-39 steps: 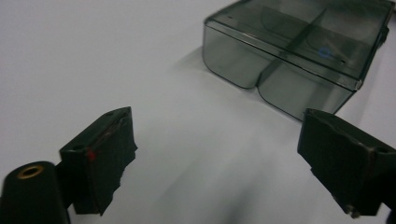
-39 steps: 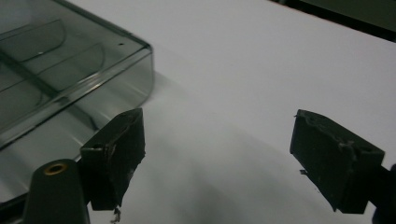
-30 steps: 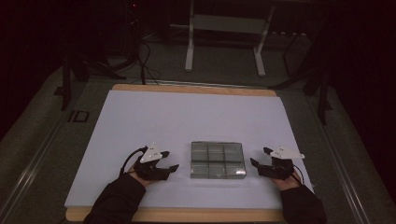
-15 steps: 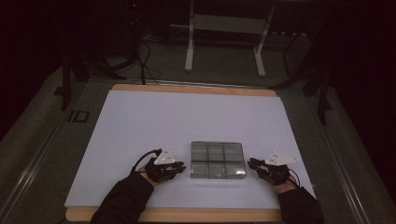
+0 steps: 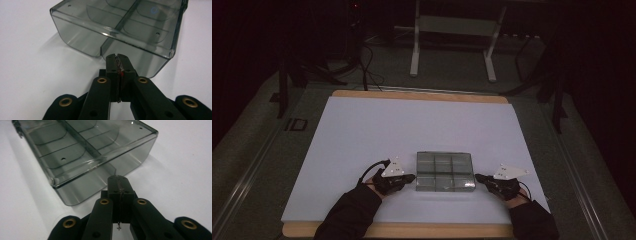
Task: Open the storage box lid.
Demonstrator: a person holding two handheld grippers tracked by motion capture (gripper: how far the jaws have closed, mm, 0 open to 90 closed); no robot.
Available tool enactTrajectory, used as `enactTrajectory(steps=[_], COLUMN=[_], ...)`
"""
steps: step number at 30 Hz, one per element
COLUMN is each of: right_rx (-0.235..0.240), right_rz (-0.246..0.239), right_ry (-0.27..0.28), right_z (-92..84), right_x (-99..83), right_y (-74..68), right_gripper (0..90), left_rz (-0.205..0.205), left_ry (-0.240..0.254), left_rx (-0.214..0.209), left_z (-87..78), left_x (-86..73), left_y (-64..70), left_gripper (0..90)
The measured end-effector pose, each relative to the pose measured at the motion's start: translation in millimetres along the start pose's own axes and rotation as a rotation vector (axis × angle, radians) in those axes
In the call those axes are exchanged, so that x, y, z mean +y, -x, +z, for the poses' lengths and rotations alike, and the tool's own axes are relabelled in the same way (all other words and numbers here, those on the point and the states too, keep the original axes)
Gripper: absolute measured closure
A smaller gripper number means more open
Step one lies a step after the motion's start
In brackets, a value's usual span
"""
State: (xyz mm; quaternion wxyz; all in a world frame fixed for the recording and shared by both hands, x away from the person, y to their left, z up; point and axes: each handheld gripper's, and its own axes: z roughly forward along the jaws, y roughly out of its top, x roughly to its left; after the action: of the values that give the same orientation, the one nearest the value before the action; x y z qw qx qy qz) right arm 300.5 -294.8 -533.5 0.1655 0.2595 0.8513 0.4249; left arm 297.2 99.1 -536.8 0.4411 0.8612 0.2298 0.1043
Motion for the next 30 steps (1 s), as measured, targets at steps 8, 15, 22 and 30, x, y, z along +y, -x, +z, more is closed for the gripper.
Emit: enactTrajectory(steps=[8,15,22,30], right_rx=[0.021,0.023,0.024,0.034], right_rz=[-0.027,-0.029,-0.039,-0.033], right_ry=[0.005,0.021,0.025,0.036], right_z=[-0.3,-3.6,-6.1,-7.3], right_x=[3.9,6.3,9.0,11.4], right_y=[-3.6,-3.6,-3.7,-4.3], right_gripper=[90.0,90.0,90.0,90.0], left_rz=[0.042,0.049,0.055,0.065], left_ry=[-0.013,-0.008,0.008,0.014], left_rx=[0.002,-0.006,-0.014,-0.013], left_z=[-1.2,-4.5,-10.8,-11.5], left_x=[3.1,4.3,8.7,13.3], left_y=[3.2,5.8,7.7,9.0], left_gripper=[90.0,90.0,90.0,90.0])
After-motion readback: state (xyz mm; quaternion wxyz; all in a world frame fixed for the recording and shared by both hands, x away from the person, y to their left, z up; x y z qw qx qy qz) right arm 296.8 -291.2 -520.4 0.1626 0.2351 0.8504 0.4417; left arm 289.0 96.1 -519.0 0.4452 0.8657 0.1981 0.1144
